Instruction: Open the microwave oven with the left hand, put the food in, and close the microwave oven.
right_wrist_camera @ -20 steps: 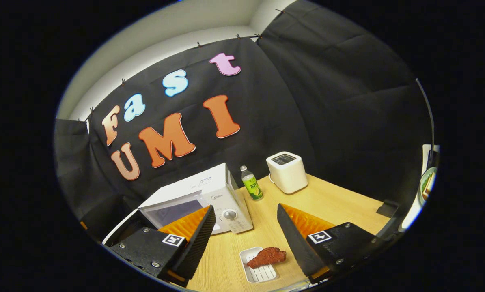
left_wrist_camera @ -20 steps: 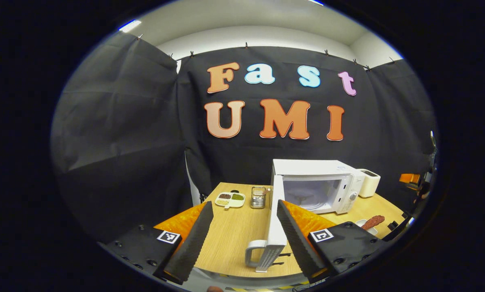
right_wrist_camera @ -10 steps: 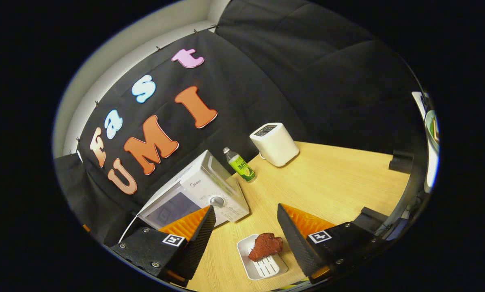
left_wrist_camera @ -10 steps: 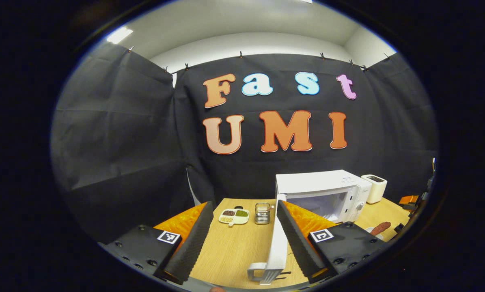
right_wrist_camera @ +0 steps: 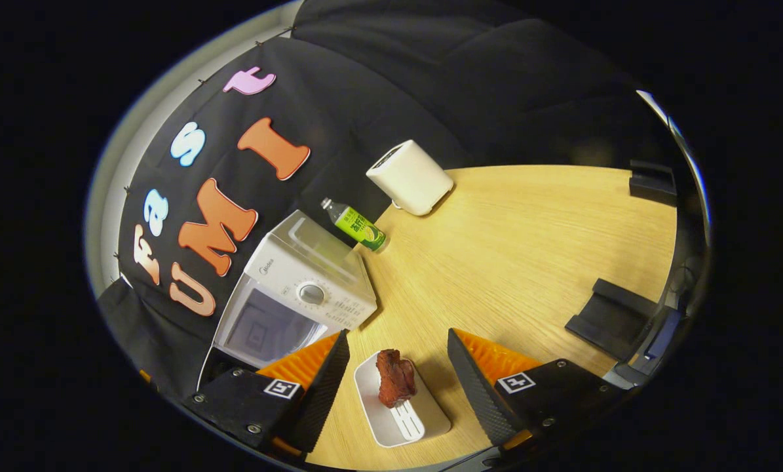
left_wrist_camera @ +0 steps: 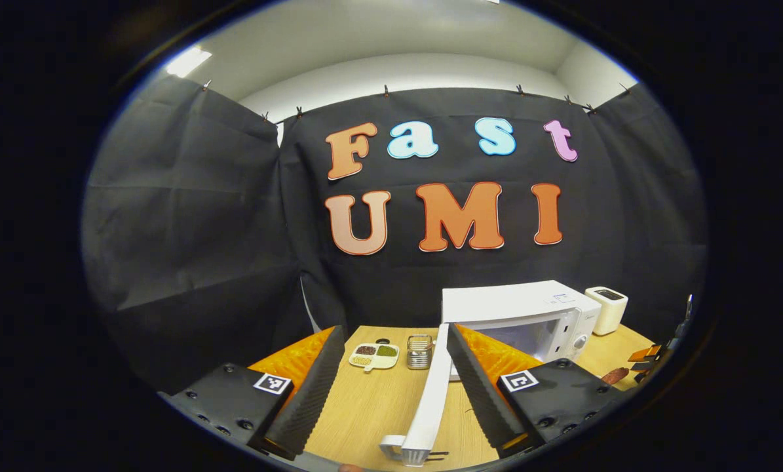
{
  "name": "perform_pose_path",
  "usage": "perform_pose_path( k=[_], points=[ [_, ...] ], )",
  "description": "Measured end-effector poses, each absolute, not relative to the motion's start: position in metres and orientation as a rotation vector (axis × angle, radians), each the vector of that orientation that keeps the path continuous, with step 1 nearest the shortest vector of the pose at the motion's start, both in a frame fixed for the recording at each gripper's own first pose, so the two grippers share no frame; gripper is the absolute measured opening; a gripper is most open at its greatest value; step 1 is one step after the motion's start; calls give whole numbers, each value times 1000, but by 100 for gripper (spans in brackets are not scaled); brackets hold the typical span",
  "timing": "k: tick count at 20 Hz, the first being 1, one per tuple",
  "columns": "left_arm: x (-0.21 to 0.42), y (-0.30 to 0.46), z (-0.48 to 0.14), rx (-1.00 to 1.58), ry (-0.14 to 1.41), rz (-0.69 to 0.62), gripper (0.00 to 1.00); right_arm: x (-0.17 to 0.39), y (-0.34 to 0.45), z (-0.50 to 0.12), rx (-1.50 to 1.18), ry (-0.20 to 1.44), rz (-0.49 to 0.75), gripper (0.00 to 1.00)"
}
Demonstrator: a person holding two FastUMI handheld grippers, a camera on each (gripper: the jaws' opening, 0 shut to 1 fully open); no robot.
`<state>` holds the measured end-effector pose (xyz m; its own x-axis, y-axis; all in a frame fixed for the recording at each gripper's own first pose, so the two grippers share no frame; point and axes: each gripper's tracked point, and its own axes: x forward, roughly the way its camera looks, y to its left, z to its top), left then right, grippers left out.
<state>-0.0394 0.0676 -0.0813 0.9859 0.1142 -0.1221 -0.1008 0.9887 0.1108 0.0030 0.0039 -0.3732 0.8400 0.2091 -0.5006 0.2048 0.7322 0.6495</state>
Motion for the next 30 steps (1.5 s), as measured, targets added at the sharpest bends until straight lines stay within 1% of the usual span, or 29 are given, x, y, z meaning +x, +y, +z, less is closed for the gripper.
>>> perform_pose_path(
  k=[2, 3, 4, 5, 6, 7, 8, 9, 10, 11, 12, 13, 14, 15, 16, 17, 20, 21, 22, 23, 24, 25, 27, 30],
  points=[
    [-41, 61, -85, 97, 141, 108, 100, 2, 8, -383, 796, 622, 11, 91],
    [-43, 58, -87, 86, 149, 109, 100, 3, 9, -386, 823, 630, 14, 82],
    [-43, 56, -87, 76, 157, 112, 100, 4, 10, -388, 852, 633, 13, 77],
    [-44, 55, -88, 72, 161, 119, 100, 5, 10, -388, 885, 632, 15, 68],
    [-45, 55, -87, 74, 161, 129, 100, 5, 9, -389, 916, 638, 16, 65],
    [-48, 55, -86, 81, 159, 141, 96, 5, 10, -390, 944, 645, 28, 56],
    [-51, 55, -84, 92, 153, 152, 96, 7, 16, -387, 979, 647, 45, 48],
    [-51, 53, -82, 98, 150, 158, 96, 10, 15, -386, 1001, 650, 46, 35],
    [-54, 52, -82, 97, 152, 162, 100, 13, 17, -385, 1018, 653, 55, 26],
    [-55, 50, -83, 89, 154, 165, 100, 15, 18, -384, 1026, 657, 56, 19],
    [-58, 49, -83, 81, 159, 170, 100, 15, 18, -384, 1024, 666, 60, 14],
    [-60, 48, -82, 75, 159, 178, 98, 17, 19, -384, 1021, 677, 63, 10],
    [-62, 46, -81, 70, 158, 185, 95, 16, 17, -381, 1015, 684, 64, 9],
    [-64, 46, -80, 69, 158, 193, 100, 17, 16, -379, 1007, 686, 66, 6],
    [-67, 46, -78, 71, 155, 203, 100, 16, 15, -373, 1003, 683, 74, 4],
    [-70, 45, -75, 75, 151, 213, 95, 17, 14, -367, 1007, 681, 87, 1],
    [-78, 42, -72, 77, 146, 237, 96, 21, 10, -347, 1023, 673, 122, 1],
    [-81, 41, -71, 78, 146, 245, 100, 23, 9, -340, 1022, 672, 135, 1],
    [-83, 40, -70, 80, 143, 252, 95, 23, 8, -331, 1018, 668, 152, 1],
    [-87, 39, -69, 84, 139, 259, 96, 24, 9, -324, 1013, 665, 169, 1],
    [-89, 38, -68, 86, 136, 267, 100, 25, 8, -315, 1011, 661, 185, 1],
    [-92, 38, -69, 82, 137, 273, 95, 27, 11, -307, 1013, 657, 199, 1],
    [-98, 38, -71, 62, 136, 283, 100, 32, 16, -290, 1018, 653, 234, 1],
    [-104, 45, -69, 71, 127, 303, 100, 35, 30, -269, 1006, 638, 281, 1]
  ],
)
